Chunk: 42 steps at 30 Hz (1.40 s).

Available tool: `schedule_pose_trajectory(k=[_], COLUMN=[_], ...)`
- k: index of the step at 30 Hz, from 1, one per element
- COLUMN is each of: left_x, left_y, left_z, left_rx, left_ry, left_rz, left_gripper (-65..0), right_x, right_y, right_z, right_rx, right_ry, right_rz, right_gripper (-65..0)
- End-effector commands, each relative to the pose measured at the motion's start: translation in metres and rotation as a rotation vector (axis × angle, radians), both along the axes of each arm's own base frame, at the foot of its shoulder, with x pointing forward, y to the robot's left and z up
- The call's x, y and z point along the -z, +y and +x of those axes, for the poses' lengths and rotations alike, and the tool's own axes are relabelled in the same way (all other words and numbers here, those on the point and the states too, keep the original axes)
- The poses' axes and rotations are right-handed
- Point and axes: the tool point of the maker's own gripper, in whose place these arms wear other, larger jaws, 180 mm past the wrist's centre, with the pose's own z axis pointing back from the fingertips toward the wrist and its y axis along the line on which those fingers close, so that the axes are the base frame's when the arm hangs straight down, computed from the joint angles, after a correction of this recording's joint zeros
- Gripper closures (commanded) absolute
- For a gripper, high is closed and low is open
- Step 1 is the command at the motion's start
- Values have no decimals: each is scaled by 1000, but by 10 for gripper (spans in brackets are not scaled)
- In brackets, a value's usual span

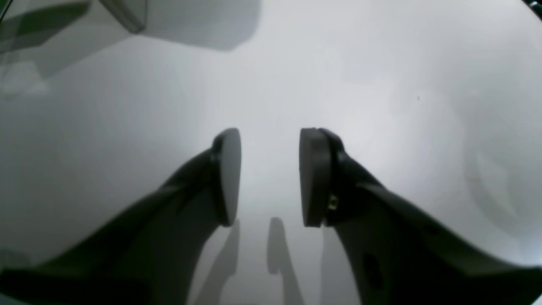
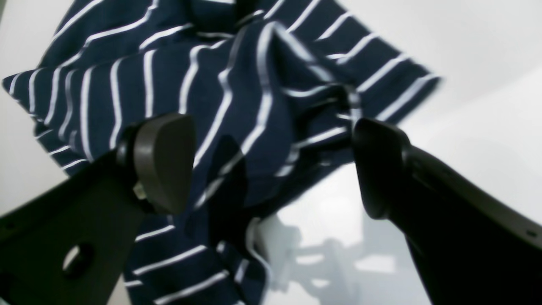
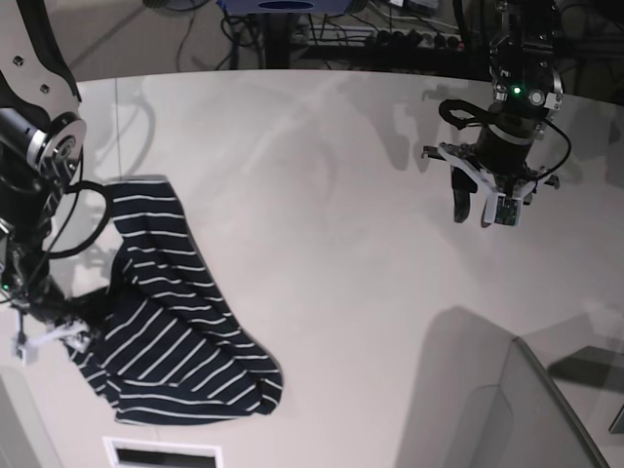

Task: Layout the t-shirt on the table in an organized manner, then fold the t-shirt properly
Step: 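Lower the right gripper onto the striped shirt and grasp its edge, then drag the held shirt edge with the right gripper to spread it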

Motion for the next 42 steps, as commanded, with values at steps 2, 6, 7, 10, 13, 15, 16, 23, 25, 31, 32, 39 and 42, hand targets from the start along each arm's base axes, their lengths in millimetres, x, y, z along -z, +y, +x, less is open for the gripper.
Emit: schedule_pose_trajectory(k=[2, 6, 7, 10, 13, 15, 16, 23, 25, 31, 32, 39, 42], left_x=[-12, -9, -7, -4, -3, -3, -4, -4, -4, -8, -8, -14, -20], left_y=[2, 3, 4, 3, 5, 6, 6, 8, 8, 8, 8, 34, 45], left_z=[7, 12, 12, 12, 11, 11, 12, 12, 12, 13, 14, 12, 14], left_rx=[0, -5, -8, -5, -10, -11, -10, -10, -9, -9, -8, -47, -72], left_ry=[-45, -46, -38, -33, -29, -30, -30, -30, -32, -41, -42, -48, -63], left_rz=[6, 4, 4, 2, 3, 5, 7, 13, 13, 14, 14, 57, 70], left_gripper=[-191, -189, -189, -189, -189, -189, -189, -189, -189, -189, -189, -189, -189], right_x=[-28, -26, -26, -26, -30, -32, -38, -85, -97, -112, -113, -130, -138], right_y=[-5, 0, 0, 6, 8, 9, 9, 63, 104, 218, 232, 312, 334], right_z=[23, 23, 23, 24, 28, 28, 30, 24, 21, 2, -4, -63, -90], right_rx=[8, 3, 3, -4, -11, -29, -38, -176, -302, -579, -618, -850, -861], right_ry=[-84, -83, -83, -83, -81, -54, -49, -44, -62, -97, -100, -162, -176], right_rz=[-4, 5, 5, 12, 16, 16, 7, -88, -138, -124, -126, -86, -5], right_gripper=[-533, -411, -377, -188, 0, -18, 0, -2, -2, -2, -2, -3, -3])
